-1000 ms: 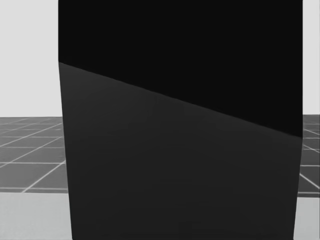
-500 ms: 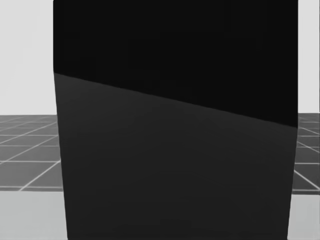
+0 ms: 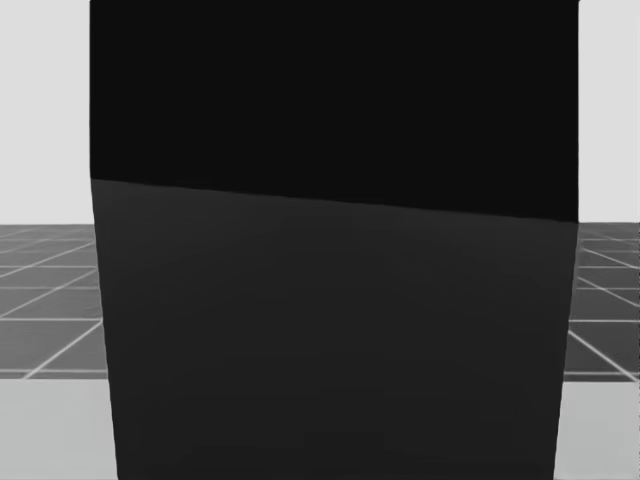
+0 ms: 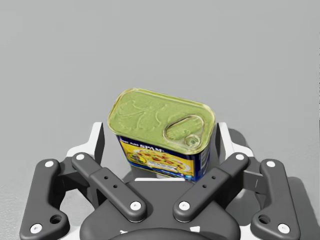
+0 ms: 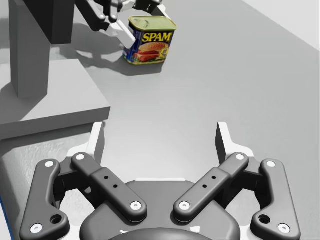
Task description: Reach around the screen and pick up the object behind it.
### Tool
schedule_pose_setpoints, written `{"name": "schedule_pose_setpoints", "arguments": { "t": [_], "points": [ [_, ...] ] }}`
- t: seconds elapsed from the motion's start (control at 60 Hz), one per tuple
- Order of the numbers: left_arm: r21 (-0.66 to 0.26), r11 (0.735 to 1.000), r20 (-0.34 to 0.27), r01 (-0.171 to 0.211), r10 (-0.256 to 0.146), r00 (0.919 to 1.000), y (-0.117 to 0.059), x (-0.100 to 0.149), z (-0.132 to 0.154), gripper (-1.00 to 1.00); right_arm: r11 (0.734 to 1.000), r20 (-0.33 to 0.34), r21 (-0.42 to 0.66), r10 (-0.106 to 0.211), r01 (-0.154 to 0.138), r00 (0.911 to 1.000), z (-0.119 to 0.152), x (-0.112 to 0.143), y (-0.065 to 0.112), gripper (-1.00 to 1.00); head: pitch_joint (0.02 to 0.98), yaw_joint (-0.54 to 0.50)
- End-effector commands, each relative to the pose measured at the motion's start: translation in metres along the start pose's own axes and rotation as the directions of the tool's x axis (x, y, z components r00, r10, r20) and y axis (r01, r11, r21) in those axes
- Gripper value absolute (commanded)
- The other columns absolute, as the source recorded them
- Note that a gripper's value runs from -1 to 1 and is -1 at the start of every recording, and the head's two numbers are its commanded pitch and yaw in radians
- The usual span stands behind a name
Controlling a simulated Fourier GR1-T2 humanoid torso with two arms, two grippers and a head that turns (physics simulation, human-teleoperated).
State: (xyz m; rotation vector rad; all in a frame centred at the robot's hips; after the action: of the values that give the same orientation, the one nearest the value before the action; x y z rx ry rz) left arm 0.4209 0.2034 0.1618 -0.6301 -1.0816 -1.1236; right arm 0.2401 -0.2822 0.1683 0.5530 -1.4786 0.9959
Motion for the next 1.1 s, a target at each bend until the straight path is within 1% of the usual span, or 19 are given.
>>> {"name": "schedule_pose_setpoints", "arguments": {
  "t": [0.017,0.183,0.233,0.267,0.283,0.3,0.317,0.333,0.35,0.417,0.533,0.6,0.617,0.667,0.683,0.817,0.933,1.0,1.1],
  "points": [
    [-0.095,0.995,-0.017,-0.001,-0.001,0.9999,0.001,-0.001,-0.015,-1.00,1.000,-0.008,0.002,0.003,-0.003,1.0000,-0.002,-0.003,0.002,-1.00,0.180,0.01],
    [-0.108,0.994,-0.008,0.008,-0.009,0.9999,0.005,0.002,-0.022,-1.00,1.000,-0.017,0.001,0.004,-0.004,0.9998,-0.002,-0.005,0.003,-1.00,0.179,0.00],
    [-0.113,0.994,-0.004,-0.001,0.001,1.0000,0.005,0.002,-0.024,-1.00,1.000,-0.017,-0.001,0.005,-0.005,0.9998,-0.002,-0.006,0.003,-1.00,0.178,-0.01],
    [-0.118,0.993,-0.007,0.002,-0.003,1.0000,0.005,0.001,-0.025,-1.00,1.000,-0.017,-0.001,0.005,-0.005,0.9998,-0.002,-0.006,0.003,-1.00,0.178,-0.01],
    [-0.113,0.994,-0.004,-0.002,0.001,1.0000,0.005,0.000,-0.026,-0.57,1.000,-0.017,-0.001,0.006,-0.006,0.9998,-0.002,-0.006,0.003,-1.00,0.177,-0.01],
    [-0.111,0.994,-0.003,-0.005,0.005,1.0000,0.005,0.000,-0.026,-0.28,1.000,-0.016,-0.001,0.007,-0.007,0.9998,-0.002,-0.006,0.003,-1.00,0.177,-0.01],
    [-0.113,0.994,-0.006,-0.011,0.010,0.9999,0.005,-0.002,-0.026,0.51,1.000,-0.016,-0.001,0.007,-0.007,0.9998,-0.002,-0.006,0.003,-1.00,0.177,-0.01],
    [-0.113,0.994,-0.007,-0.013,0.012,0.9999,0.004,-0.003,-0.026,0.95,1.000,-0.016,-0.001,0.008,-0.008,0.9998,-0.002,-0.006,0.003,-1.00,0.177,-0.01],
    [-0.114,0.993,-0.009,-0.017,0.016,0.9998,0.004,-0.004,-0.026,1.00,1.000,-0.015,-0.001,0.009,-0.009,0.9998,-0.002,-0.006,0.003,-1.00,0.178,-0.01],
    [-0.108,0.994,-0.010,-0.032,0.031,0.9995,0.004,-0.009,-0.024,1.00,1.000,-0.013,0.000,0.010,-0.010,0.9999,-0.002,-0.006,0.003,-1.00,0.179,-0.01],
    [-0.073,0.997,-0.008,-0.040,0.040,0.9992,0.005,-0.013,-0.009,1.00,1.000,-0.004,-0.006,0.015,-0.015,0.9999,-0.001,-0.004,0.001,-1.00,0.181,-0.01],
    [-0.041,0.998,-0.008,-0.045,0.045,0.9990,0.006,-0.015,0.006,1.00,1.000,0.009,-0.020,0.015,-0.015,0.9998,-0.001,-0.003,-0.001,-1.00,0.179,-0.01],
    [-0.025,0.998,-0.010,-0.050,0.050,0.9987,0.007,-0.017,0.015,1.00,1.000,0.018,-0.027,0.017,-0.016,0.9997,-0.002,-0.003,-0.002,-1.00,0.178,0.00],
    [-0.008,0.999,-0.010,-0.051,0.051,0.9987,0.008,-0.018,0.024,1.00,0.999,0.023,-0.032,0.018,-0.017,0.9996,-0.002,-0.003,-0.003,-1.00,0.176,0.00],
    [0.009,0.999,-0.010,-0.053,0.053,0.9985,0.008,-0.020,0.032,1.00,0.999,0.027,-0.036,0.016,-0.015,0.9995,-0.003,-0.003,-0.003,-1.00,0.174,0.00],
    [0.072,0.996,-0.011,-0.049,0.050,0.9987,0.008,-0.022,0.065,1.00,0.999,0.043,-0.046,0.022,-0.020,0.9988,-0.003,-0.003,-0.005,-1.00,0.168,0.01],
    [0.119,0.992,-0.011,-0.043,0.044,0.9990,0.008,-0.021,0.089,1.00,0.998,0.066,-0.067,0.022,-0.017,0.9976,-0.002,-0.001,-0.007,-1.00,0.163,0.01],
    [0.147,0.989,-0.010,-0.033,0.035,0.9993,0.008,-0.017,0.103,1.00,0.997,0.075,-0.074,0.020,-0.014,0.9970,-0.001,-0.001,-0.008,-1.00,0.159,0.01],
    [0.206,0.978,0.007,-0.009,0.007,0.9999,0.008,-0.004,0.126,1.00,0.996,0.087,-0.086,0.023,-0.015,0.9960,0.000,-0.001,-0.010,-1.00,0.154,0.01]
  ]
}}
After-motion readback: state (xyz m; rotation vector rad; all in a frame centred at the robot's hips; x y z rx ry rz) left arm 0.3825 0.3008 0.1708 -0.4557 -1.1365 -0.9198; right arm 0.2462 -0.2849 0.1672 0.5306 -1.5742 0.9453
